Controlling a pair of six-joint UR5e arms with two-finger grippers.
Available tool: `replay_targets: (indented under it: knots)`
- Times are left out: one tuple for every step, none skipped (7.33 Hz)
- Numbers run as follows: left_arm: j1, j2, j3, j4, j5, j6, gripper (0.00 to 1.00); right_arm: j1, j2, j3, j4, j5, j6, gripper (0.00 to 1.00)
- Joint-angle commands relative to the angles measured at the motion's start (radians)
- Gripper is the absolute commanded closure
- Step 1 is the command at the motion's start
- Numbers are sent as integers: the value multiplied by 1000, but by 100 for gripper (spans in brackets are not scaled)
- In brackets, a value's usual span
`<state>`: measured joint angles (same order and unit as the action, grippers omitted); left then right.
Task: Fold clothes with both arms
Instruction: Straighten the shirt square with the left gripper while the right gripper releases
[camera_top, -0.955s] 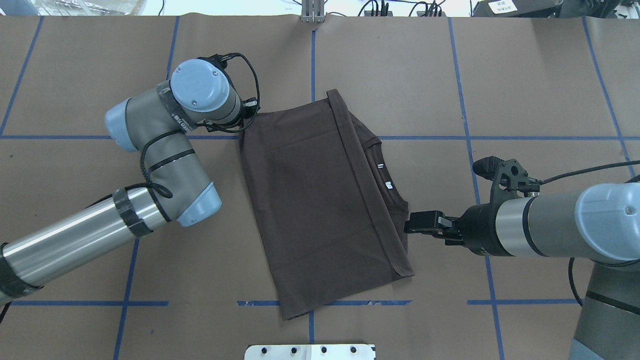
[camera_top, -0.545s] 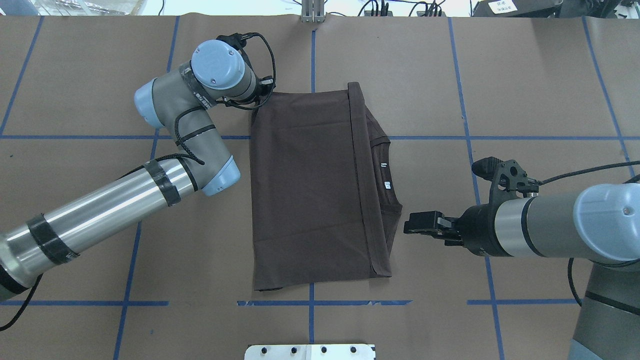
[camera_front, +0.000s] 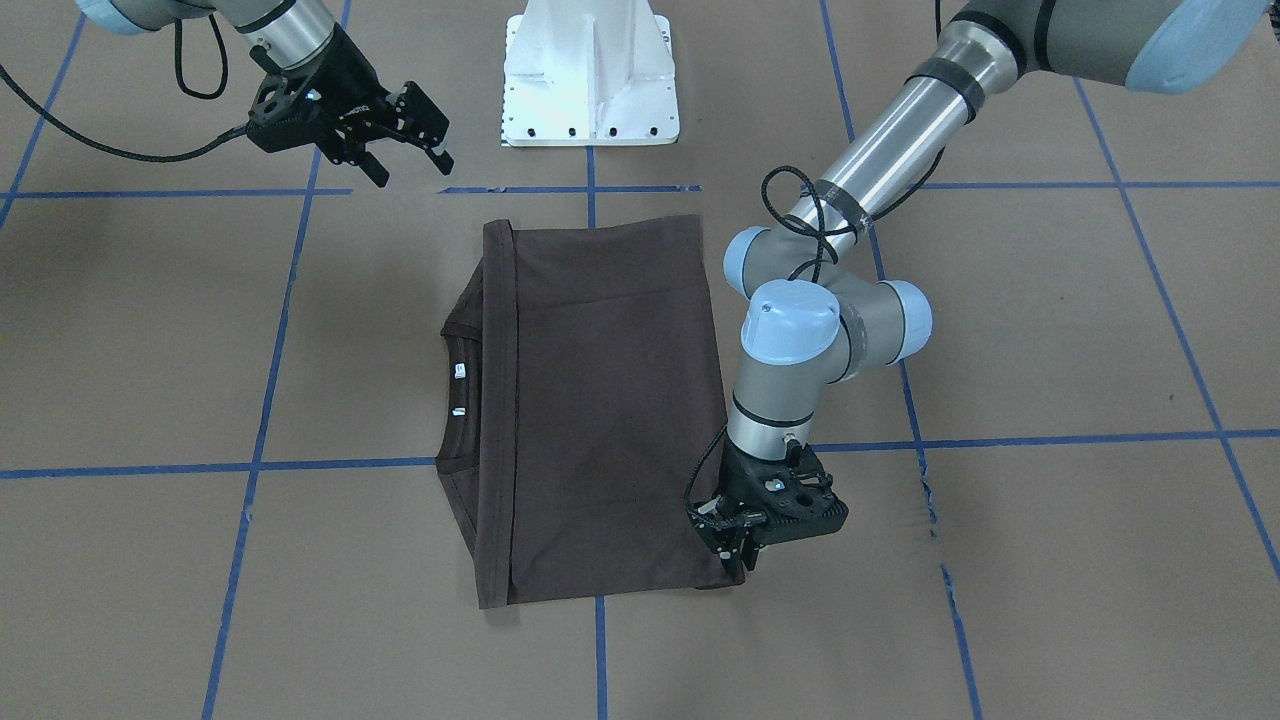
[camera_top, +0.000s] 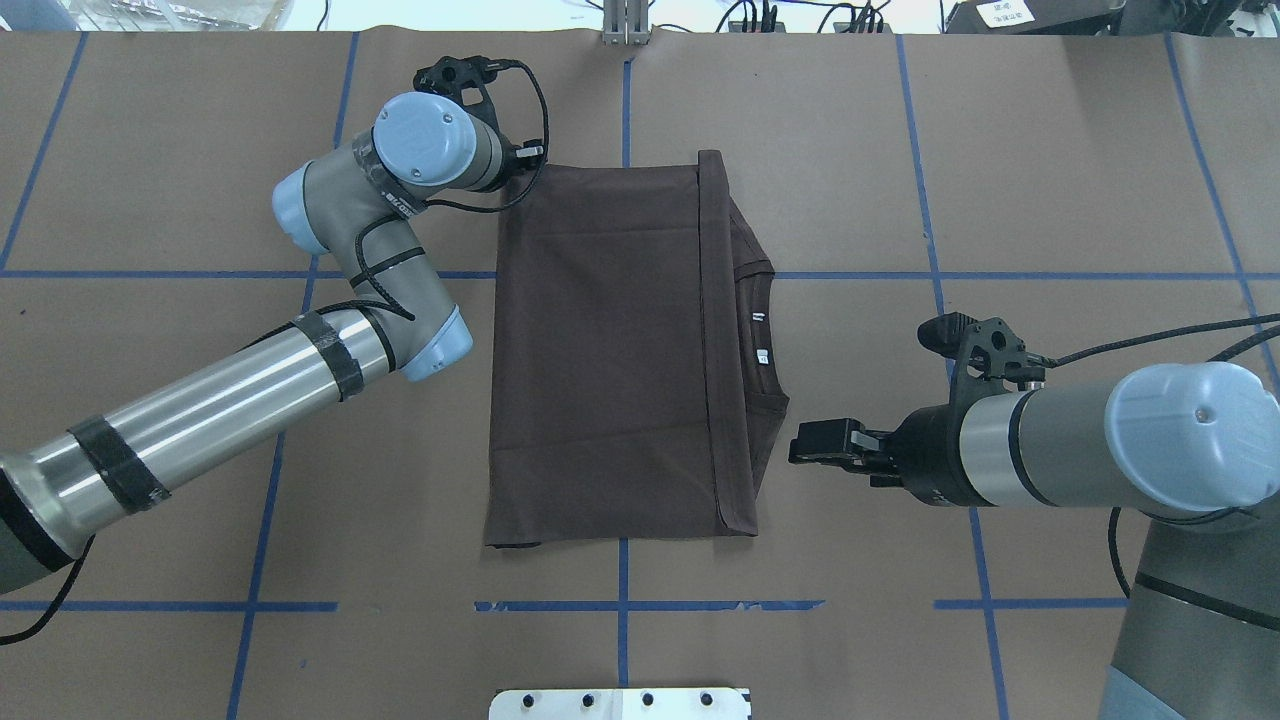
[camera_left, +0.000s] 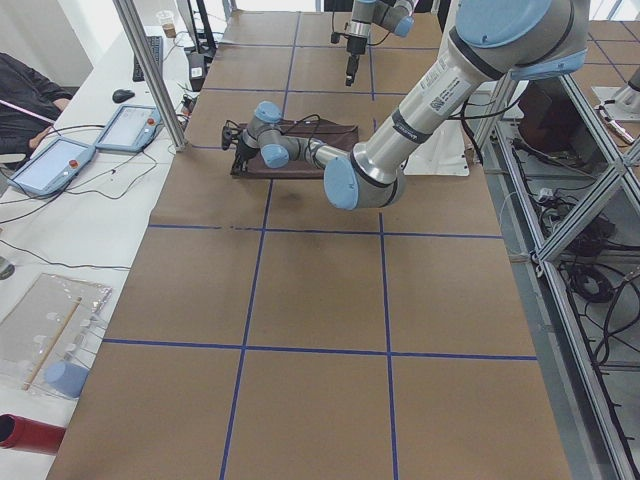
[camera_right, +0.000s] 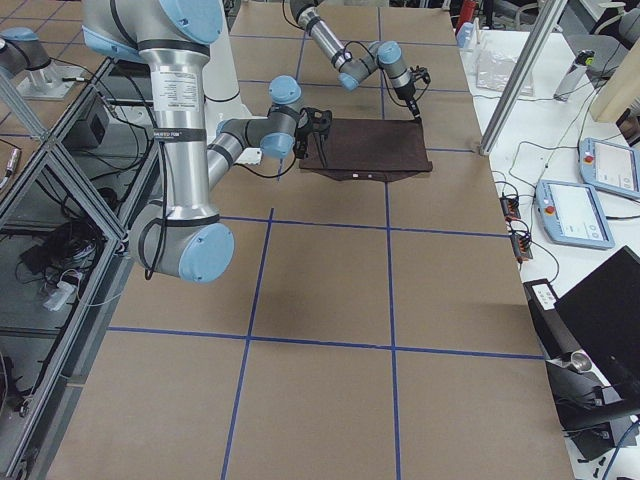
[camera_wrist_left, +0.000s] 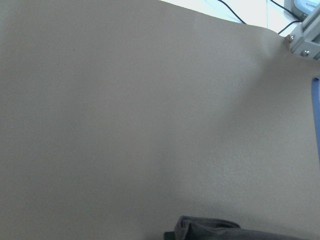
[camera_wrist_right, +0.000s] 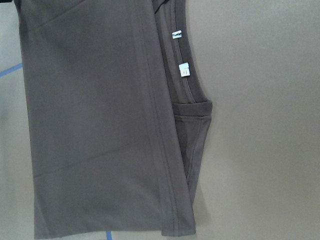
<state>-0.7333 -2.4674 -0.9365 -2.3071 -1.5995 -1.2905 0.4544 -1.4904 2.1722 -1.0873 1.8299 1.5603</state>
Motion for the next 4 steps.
replay_targets:
  knots:
    - [-46, 1, -5, -5, -19, 64, 0, 10, 24, -41, -29, -1, -17, 0]
    - [-54, 5, -13, 12, -43, 77, 0, 15, 88, -90, -87, -1, -101, 0]
    - [-55, 33, -68, 43, -95, 79, 0, 16, 170, -138, -174, -1, -177, 0]
    - [-57, 98, -187, 105, -112, 80, 0, 18, 246, -184, -278, -1, -219, 0]
